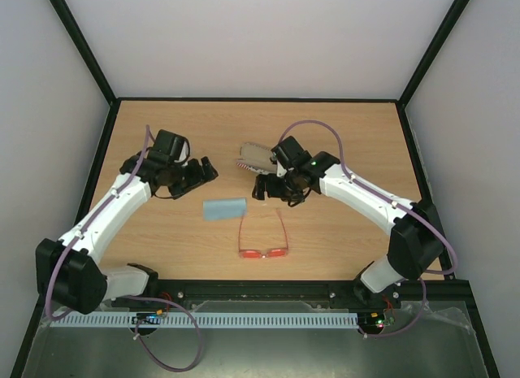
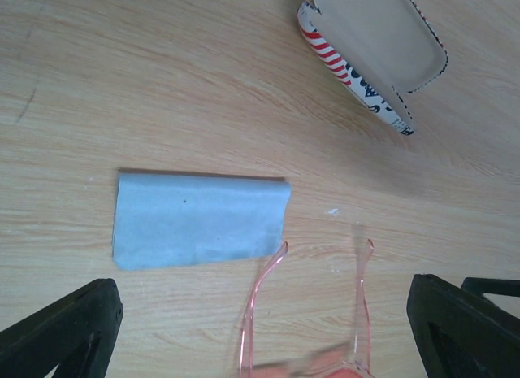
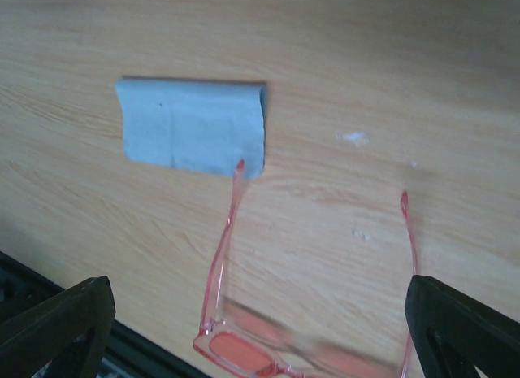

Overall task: Organize the sunglasses
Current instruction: Move the sunglasses to the center of the board.

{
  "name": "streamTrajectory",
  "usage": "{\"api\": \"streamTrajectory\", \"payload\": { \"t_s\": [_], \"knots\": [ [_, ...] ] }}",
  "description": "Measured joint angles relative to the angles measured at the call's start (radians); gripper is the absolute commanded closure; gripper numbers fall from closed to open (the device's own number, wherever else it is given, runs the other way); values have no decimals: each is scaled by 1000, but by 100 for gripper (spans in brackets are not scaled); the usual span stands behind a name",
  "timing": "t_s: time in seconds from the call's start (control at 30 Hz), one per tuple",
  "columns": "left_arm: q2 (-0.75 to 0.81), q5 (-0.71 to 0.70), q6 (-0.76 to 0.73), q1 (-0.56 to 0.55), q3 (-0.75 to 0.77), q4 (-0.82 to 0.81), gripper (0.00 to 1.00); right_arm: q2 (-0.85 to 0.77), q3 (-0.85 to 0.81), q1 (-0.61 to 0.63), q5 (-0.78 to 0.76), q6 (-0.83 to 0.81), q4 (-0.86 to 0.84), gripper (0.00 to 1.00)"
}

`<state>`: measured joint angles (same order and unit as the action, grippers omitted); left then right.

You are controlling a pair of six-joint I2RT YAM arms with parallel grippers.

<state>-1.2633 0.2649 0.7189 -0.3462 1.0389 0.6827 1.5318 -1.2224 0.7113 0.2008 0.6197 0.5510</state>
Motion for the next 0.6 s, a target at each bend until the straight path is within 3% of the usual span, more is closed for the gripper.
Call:
{"api": "streamTrajectory", "payload": {
  "t_s": [0.13,0.23,0.6],
  "knots": [
    [-19,27,19,10,46,76,1,2,-4,0,25,21,66,1],
    [-42,47,22,13,66,122,1,8,-18,0,39,25,85,6],
    [-66,79,-32,89,68,211,1,279,-156,3,107,70,58,41]
  ]
}}
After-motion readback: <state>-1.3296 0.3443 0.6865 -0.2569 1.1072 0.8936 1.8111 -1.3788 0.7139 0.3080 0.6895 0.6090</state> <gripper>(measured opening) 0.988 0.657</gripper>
